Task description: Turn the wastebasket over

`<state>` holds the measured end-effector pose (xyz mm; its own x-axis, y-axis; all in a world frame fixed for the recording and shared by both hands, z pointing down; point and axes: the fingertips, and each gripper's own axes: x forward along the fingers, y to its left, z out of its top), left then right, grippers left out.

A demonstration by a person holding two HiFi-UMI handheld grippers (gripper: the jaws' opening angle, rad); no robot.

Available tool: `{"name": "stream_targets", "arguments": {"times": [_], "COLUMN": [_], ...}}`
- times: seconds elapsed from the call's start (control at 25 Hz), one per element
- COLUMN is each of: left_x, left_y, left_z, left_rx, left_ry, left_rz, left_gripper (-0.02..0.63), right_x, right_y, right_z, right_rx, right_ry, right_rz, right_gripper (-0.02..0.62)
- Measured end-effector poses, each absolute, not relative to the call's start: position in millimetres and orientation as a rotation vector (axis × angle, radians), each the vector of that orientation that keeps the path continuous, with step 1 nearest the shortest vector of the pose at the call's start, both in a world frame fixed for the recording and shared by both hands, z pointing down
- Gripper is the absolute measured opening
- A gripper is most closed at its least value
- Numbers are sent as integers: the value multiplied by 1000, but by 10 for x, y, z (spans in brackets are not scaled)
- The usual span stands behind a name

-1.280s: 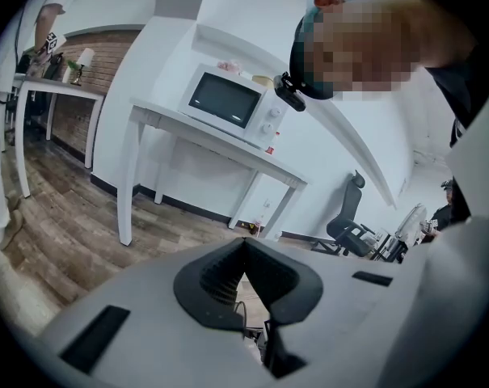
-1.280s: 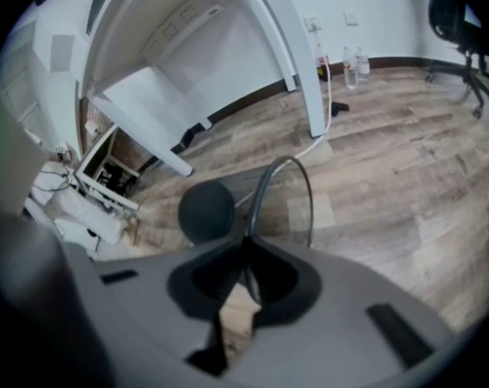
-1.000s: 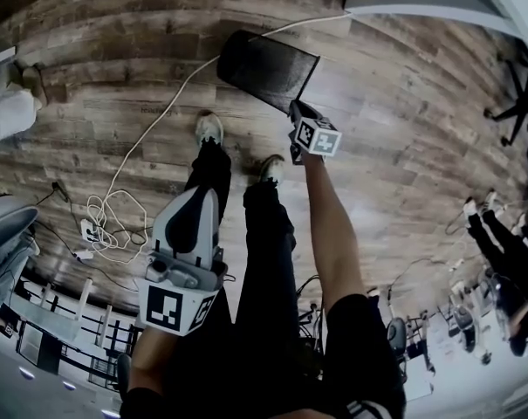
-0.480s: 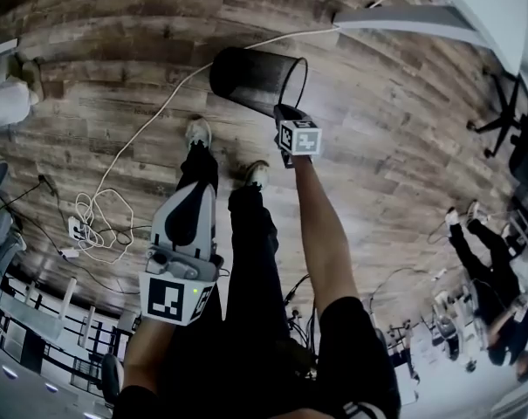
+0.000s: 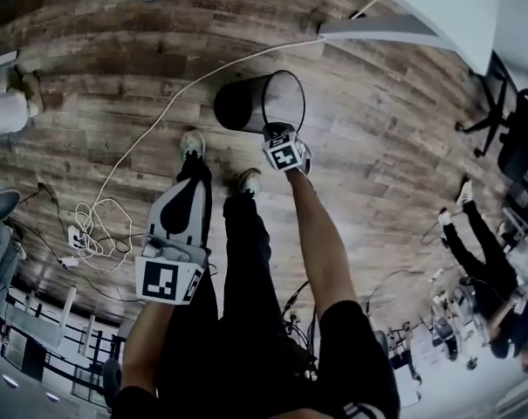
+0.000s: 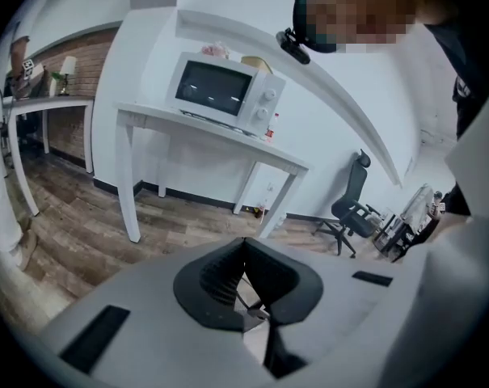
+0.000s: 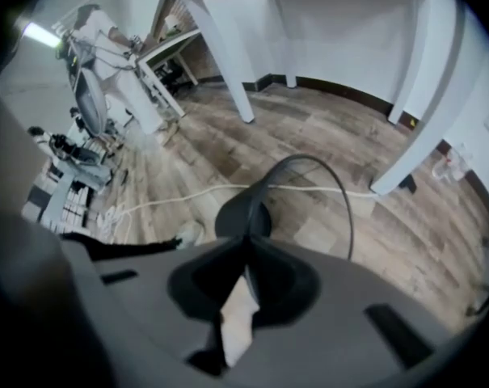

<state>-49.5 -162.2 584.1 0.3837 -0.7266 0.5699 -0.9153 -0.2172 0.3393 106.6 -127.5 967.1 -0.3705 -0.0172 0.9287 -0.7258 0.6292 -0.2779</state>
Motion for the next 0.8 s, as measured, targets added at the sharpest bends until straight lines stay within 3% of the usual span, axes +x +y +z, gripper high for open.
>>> {"name": "stream_targets", "arguments": {"times": [0.8], "left_x": [-741], "left_y": [-1591], "left_z": [6249], "left_rx": [1929], "left_ry": [-1387], "left_rz": [358], "left_gripper": [35], "right_x": [1028], "right_y": [-1048], "right_z": [9521], "right_rx": [35], "right_ry": [-1713], "right_rz": [122], "right_gripper": [48]}}
